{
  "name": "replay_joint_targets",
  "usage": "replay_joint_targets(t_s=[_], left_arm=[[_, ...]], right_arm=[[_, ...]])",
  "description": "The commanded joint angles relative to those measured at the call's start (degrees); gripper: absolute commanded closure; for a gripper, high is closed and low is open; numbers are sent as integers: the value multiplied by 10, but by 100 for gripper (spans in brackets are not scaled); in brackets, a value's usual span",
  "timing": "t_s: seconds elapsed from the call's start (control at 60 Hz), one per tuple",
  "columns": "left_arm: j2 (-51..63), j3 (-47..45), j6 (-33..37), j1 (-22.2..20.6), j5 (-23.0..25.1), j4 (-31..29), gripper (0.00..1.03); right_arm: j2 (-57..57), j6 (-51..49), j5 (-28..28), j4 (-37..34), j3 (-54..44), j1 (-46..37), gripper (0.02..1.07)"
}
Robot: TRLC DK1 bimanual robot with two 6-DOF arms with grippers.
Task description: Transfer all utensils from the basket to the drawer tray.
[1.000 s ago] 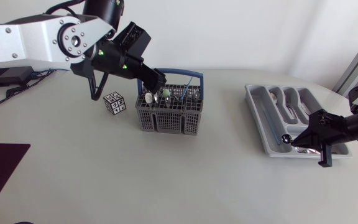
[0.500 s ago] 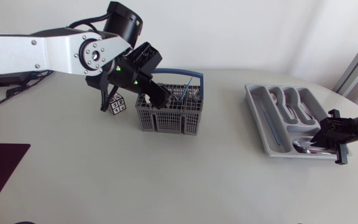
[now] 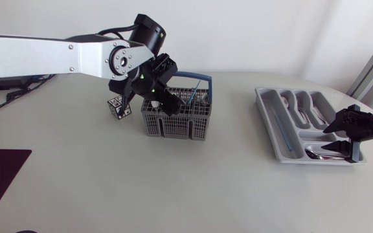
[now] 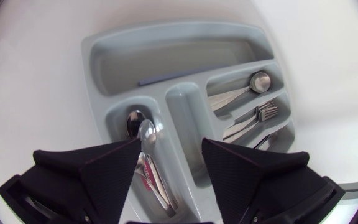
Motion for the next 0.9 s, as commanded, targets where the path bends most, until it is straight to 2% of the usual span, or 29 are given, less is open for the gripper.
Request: replay_joint_targets(t_s=[0.0,0.167,0.267,0.483,0.667,0.733,0.833,0.883], left_arm=[[22,31,-20,-4,-9,-6,20],[35,51,-35,-4,-43,-6,21],[34,55,-45,1,-67,-10,26],[28,80,-82,12,-68,-54,30],[31,83,-142,45,-15,-74,38],[36,77,-165,60,21,-76,42],[47,74,-180,73,44,-78,43],[52,76,-187,81,72,-80,45]], right_arm=[[-31,59,-11,-16,-25,21,14],[-82,128,-29,-18,-44,56,14],[-112,165,-32,-14,-57,79,14],[-162,219,-35,-9,-88,130,14],[-175,231,-56,4,-118,149,14],[-175,232,-64,13,-128,149,14],[-170,230,-68,29,-143,149,14],[-168,229,-69,31,-147,149,14]])
